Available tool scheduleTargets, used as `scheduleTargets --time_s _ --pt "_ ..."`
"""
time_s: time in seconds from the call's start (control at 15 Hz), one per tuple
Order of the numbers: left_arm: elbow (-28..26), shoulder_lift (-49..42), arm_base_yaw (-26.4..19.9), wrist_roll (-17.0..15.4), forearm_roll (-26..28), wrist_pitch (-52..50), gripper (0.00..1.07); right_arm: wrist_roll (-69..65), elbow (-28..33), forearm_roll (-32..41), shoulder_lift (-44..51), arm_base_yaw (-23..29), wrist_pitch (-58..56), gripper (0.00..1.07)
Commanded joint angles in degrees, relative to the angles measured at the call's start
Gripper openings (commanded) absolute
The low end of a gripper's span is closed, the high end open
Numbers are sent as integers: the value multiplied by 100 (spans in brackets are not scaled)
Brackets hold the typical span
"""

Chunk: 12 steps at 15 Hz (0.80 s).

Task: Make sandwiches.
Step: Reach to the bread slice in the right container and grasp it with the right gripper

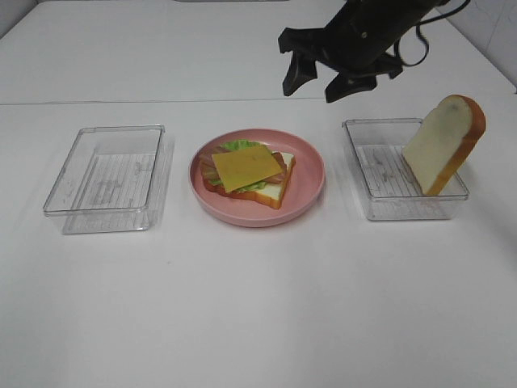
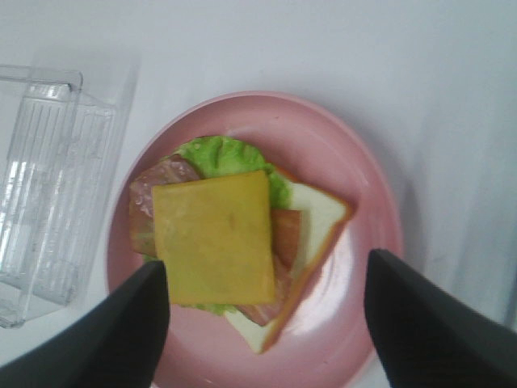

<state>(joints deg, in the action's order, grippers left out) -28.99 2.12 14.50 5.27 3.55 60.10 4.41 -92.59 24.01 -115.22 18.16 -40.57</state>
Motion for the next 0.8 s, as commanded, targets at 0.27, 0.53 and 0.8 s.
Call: scheduleTargets --time_s 0.27,0.53,0.8 --pt "29 -29 11 -40 17 -52 83 -1438 11 -2269 1003 -384 -808 65" --pt "29 -29 11 -40 17 -52 83 -1409 11 -2303 997 -1381 -1484 69" --pt "29 -29 11 -40 17 -52 83 -945 11 -1845 607 -2160 -1484 70"
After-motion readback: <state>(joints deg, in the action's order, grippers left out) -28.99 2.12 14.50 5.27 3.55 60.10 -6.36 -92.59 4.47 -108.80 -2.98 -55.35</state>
